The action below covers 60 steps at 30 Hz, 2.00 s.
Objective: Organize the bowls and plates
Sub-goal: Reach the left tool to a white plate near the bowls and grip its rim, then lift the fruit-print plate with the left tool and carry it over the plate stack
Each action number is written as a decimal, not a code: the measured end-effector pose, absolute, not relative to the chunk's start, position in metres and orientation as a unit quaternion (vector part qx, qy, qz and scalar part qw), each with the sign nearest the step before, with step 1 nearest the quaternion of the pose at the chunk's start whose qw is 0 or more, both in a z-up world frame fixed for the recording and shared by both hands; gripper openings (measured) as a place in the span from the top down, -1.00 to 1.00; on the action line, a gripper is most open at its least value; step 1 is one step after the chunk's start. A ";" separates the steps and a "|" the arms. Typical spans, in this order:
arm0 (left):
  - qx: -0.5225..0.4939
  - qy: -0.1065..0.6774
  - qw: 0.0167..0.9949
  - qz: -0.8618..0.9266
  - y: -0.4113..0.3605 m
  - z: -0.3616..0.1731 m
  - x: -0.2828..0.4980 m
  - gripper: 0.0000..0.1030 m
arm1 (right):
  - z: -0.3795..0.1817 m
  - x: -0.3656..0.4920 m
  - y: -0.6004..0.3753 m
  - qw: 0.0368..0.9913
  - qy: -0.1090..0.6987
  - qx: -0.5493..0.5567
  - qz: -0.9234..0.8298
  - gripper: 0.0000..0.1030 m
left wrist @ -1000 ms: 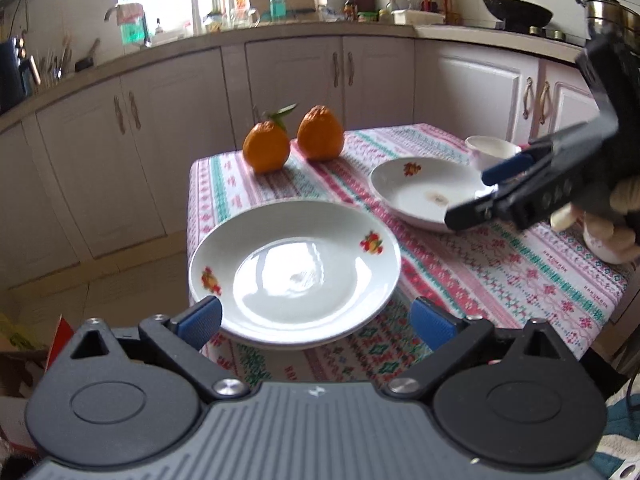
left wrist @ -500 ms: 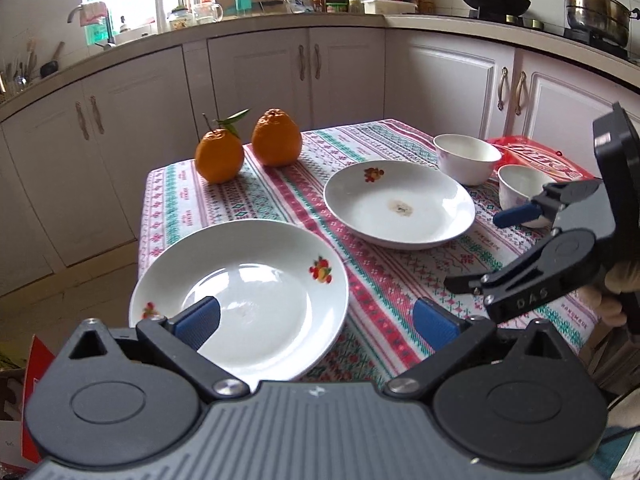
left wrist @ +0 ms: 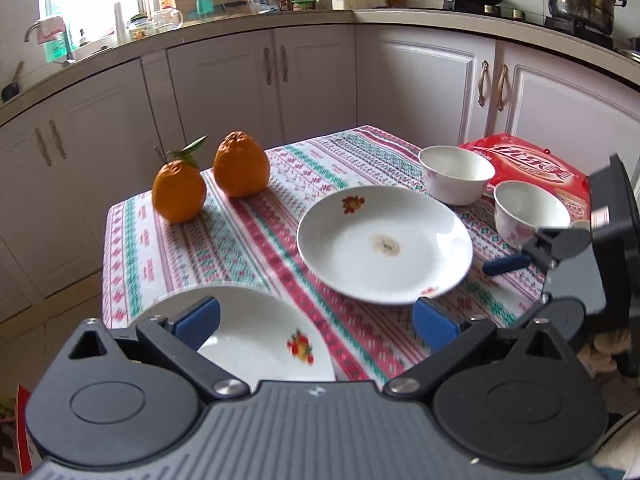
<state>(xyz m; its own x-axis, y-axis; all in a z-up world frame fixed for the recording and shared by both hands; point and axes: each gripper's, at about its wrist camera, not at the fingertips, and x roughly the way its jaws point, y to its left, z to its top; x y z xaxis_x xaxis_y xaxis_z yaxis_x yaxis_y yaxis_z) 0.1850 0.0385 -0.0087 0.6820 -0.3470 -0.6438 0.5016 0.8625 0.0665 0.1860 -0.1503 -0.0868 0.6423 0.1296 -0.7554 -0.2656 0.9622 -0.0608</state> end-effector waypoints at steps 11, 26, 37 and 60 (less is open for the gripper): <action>0.168 0.308 0.892 -0.284 -0.002 -0.004 0.238 -0.98 | -0.091 0.192 -0.155 0.909 0.399 -0.056 0.110 -1.00; 0.213 0.363 0.849 -0.320 -0.041 -0.032 0.324 -0.98 | -0.091 0.200 -0.159 0.911 0.387 -0.060 0.129 -1.00; 0.222 0.419 0.802 -0.363 -0.060 -0.059 0.364 -0.60 | -0.089 0.210 -0.164 0.916 0.378 -0.053 0.127 -0.83; 0.242 0.493 0.728 -0.410 -0.080 -0.067 0.394 -0.21 | -0.088 0.212 -0.167 0.915 0.377 -0.047 0.137 -0.65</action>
